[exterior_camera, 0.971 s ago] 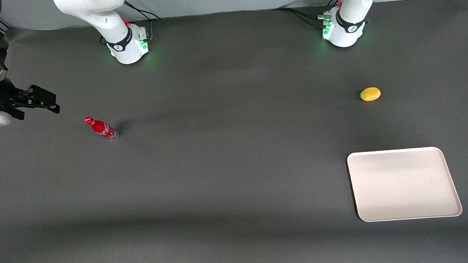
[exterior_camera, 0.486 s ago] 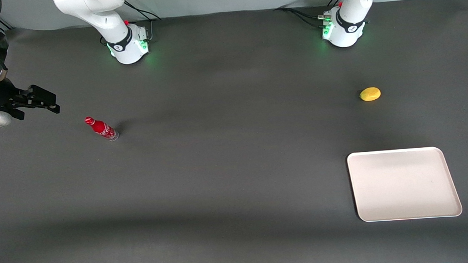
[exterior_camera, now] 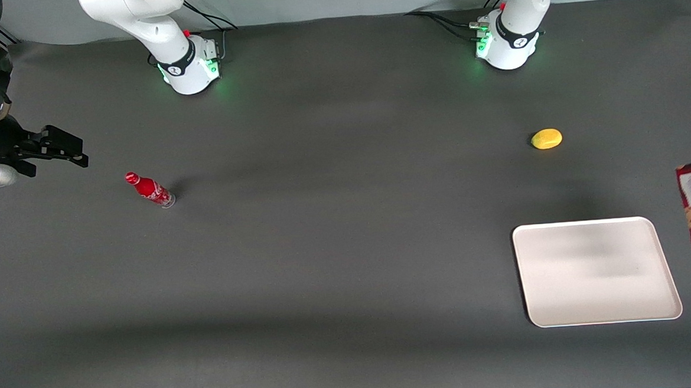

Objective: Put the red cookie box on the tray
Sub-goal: 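Carry the cookie box over the tray and lower it onto it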

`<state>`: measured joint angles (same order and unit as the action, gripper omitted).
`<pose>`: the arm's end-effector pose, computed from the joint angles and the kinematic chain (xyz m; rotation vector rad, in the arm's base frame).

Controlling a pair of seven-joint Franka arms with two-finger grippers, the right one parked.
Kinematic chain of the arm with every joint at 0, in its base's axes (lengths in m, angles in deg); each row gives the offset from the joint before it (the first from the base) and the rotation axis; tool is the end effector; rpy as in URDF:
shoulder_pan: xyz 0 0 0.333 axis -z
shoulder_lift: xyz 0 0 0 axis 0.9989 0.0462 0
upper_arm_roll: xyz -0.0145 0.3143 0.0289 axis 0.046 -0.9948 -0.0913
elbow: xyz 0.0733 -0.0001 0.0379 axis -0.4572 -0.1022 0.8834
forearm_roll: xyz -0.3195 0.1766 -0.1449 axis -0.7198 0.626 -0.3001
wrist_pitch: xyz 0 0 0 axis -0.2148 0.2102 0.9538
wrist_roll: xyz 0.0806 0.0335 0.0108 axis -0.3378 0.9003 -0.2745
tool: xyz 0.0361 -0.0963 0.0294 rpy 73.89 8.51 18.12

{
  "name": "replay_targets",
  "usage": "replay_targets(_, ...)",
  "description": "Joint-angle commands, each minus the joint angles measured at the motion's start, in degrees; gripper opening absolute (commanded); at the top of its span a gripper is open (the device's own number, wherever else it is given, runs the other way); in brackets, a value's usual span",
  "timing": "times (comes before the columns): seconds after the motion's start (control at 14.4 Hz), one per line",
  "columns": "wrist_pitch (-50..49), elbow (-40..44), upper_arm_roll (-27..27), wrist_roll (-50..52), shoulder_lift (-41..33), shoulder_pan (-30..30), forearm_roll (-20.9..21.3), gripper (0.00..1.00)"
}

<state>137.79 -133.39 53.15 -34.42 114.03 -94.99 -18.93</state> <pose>0.6731 0.1906 0.3994 -3.0004 0.1026 0.0850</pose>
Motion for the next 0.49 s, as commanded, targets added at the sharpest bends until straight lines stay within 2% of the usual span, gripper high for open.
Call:
replay_targets(0.0,8.25,-1.78,-0.39,-1.43,4.02,-0.53,-1.95,0.00)
replay_targets(0.42,13.62,-1.52,-1.62,-5.64,10.45,-1.33,-9.86,0.00)
